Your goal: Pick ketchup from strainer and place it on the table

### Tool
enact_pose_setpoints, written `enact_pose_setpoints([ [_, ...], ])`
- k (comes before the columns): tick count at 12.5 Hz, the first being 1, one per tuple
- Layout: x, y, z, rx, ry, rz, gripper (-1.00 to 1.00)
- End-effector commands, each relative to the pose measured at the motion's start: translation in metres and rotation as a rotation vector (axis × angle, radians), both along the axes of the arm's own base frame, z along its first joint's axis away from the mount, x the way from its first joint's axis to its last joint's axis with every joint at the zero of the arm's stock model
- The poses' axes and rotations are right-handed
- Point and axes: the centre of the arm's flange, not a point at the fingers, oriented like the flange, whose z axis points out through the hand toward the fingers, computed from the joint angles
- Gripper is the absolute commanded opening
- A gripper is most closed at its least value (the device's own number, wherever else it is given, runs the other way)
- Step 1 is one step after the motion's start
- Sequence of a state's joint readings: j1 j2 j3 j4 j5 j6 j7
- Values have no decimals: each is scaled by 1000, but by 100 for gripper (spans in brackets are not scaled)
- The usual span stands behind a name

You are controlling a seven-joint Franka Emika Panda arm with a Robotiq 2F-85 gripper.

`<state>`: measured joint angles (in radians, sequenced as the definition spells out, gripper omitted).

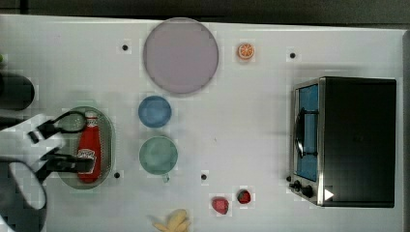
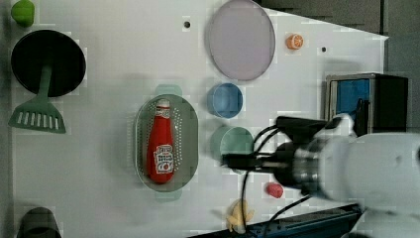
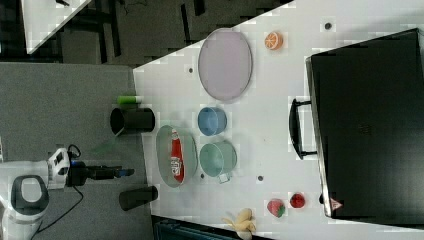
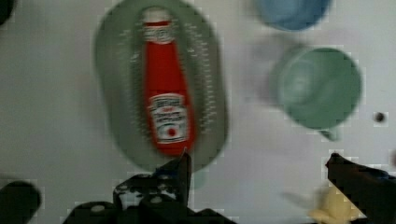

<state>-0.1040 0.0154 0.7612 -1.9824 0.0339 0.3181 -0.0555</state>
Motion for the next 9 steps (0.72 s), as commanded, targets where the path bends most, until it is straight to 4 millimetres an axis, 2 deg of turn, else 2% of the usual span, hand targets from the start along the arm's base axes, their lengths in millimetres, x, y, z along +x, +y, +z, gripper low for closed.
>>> enact_pose_setpoints([
  [1, -7, 24, -28, 57, -33, -5, 100],
  [4, -15, 35, -79, 96, -80, -59, 100],
  [9, -28, 32, -169, 108, -93, -64, 100],
])
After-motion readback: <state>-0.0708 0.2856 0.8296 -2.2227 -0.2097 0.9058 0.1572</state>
